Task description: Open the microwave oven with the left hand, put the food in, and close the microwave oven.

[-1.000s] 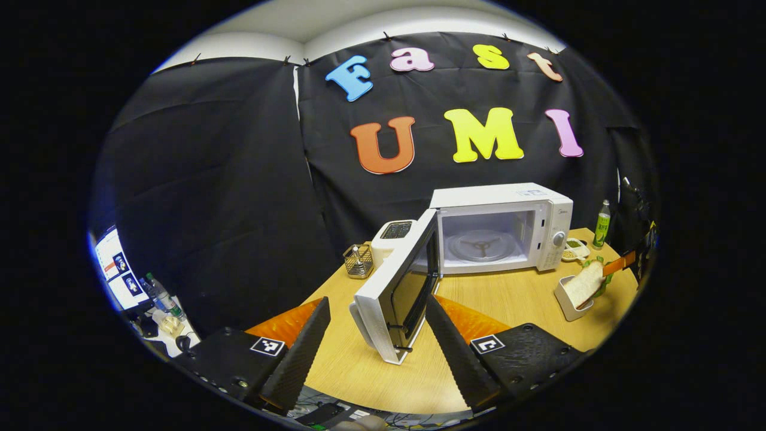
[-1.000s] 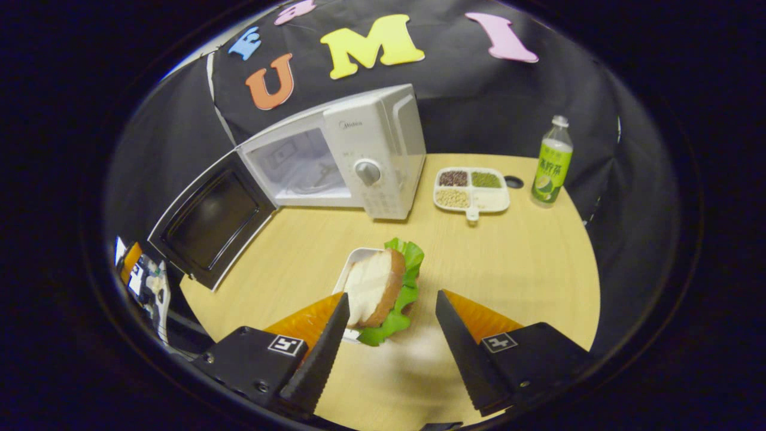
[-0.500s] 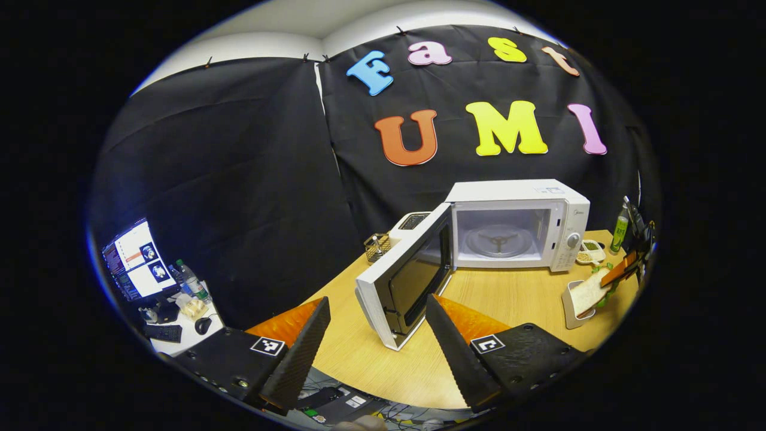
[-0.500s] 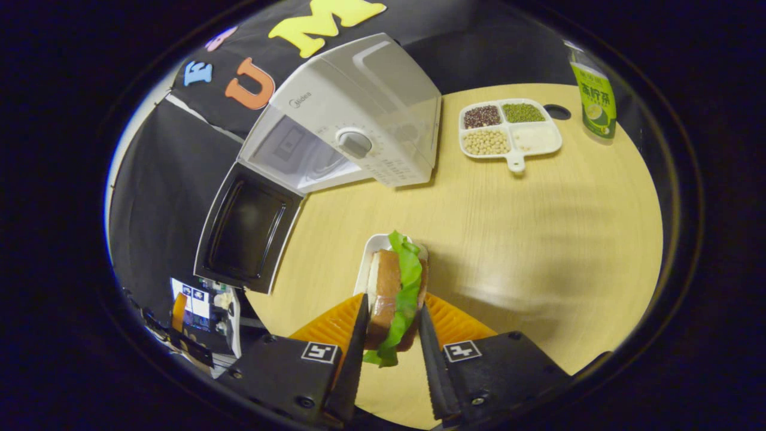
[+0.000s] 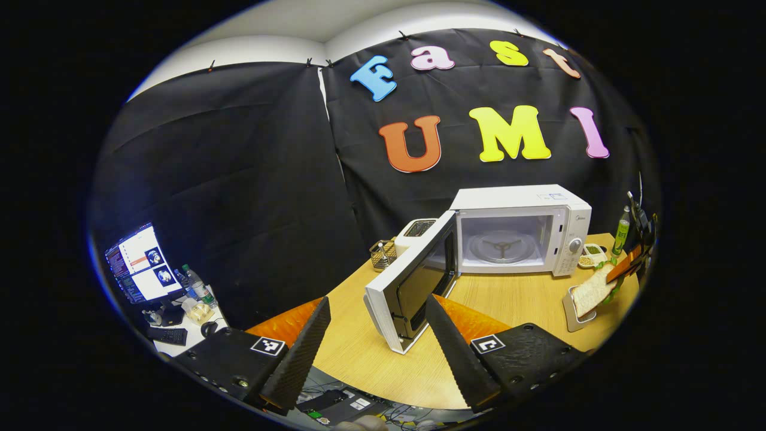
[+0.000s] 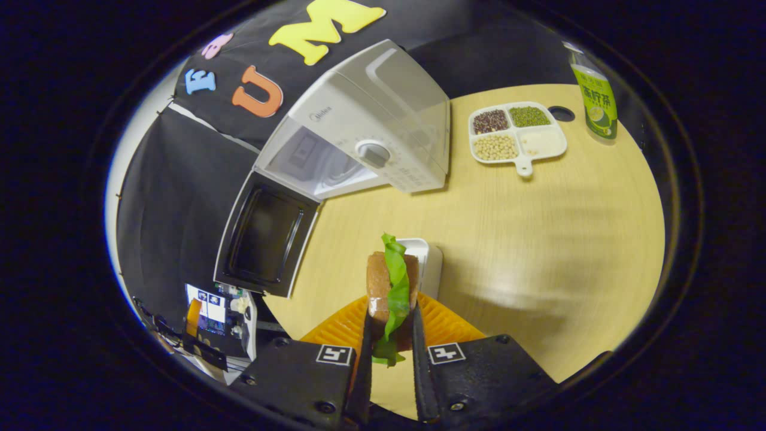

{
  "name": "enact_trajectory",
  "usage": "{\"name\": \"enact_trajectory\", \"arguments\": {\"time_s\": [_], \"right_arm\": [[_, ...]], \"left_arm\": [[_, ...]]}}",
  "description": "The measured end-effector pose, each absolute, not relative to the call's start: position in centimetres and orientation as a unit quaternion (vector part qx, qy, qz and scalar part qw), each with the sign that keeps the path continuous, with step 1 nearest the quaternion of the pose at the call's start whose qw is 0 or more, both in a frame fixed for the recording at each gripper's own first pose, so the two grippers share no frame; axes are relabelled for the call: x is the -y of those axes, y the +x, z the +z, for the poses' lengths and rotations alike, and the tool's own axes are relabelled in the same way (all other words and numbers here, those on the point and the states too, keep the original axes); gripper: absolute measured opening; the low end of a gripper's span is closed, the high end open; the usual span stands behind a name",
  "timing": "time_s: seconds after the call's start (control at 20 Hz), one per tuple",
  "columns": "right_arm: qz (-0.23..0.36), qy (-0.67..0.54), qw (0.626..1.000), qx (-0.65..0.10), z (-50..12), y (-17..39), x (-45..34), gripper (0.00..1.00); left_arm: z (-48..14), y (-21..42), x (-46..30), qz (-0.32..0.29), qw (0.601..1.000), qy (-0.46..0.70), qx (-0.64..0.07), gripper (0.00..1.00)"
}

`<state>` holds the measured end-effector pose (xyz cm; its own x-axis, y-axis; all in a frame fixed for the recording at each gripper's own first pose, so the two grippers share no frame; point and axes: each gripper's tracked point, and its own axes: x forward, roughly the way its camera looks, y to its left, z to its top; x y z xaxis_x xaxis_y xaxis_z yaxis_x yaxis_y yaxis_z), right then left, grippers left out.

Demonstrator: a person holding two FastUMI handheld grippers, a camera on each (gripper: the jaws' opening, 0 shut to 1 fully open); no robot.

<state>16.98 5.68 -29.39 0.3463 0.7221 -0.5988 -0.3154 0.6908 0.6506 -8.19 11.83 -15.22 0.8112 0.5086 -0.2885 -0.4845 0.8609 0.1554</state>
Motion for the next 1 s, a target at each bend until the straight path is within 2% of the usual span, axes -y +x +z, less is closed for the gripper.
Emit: {"name": "enact_trajectory", "arguments": {"time_s": [0.05, 0.1, 0.35, 0.5, 0.7, 0.85, 1.0], "right_arm": [[0.330, 0.225, 0.794, -0.458, -28.0, 16.7, -6.2, 0.25], [0.330, 0.231, 0.800, -0.446, -26.5, 16.8, -6.8, 0.33], [0.316, 0.257, 0.834, -0.372, -20.2, 16.8, -11.6, 0.33], [0.285, 0.296, 0.853, -0.322, -18.3, 18.2, -15.8, 0.33], [0.223, 0.390, 0.852, -0.270, -18.3, 21.1, -21.9, 0.32], [0.191, 0.407, 0.861, -0.238, -19.9, 23.6, -26.5, 0.32], [0.161, 0.445, 0.852, -0.225, -22.0, 26.8, -30.5, 0.32]], "left_arm": [[-15.2, -8.0, -12.0, 0.254, 0.953, 0.037, -0.160, 0.97], [-15.2, -7.6, -12.1, 0.245, 0.956, 0.037, -0.157, 0.96], [-15.2, -5.8, -12.5, 0.189, 0.970, 0.033, -0.149, 0.96], [-15.4, -4.9, -13.0, 0.152, 0.977, 0.028, -0.149, 0.96], [-16.0, -3.8, -13.7, 0.106, 0.981, 0.005, -0.161, 0.96], [-16.2, -2.7, -14.9, 0.091, 0.983, 0.008, -0.161, 0.97], [-16.1, -1.8, -15.6, 0.079, 0.984, 0.023, -0.160, 0.97]]}}
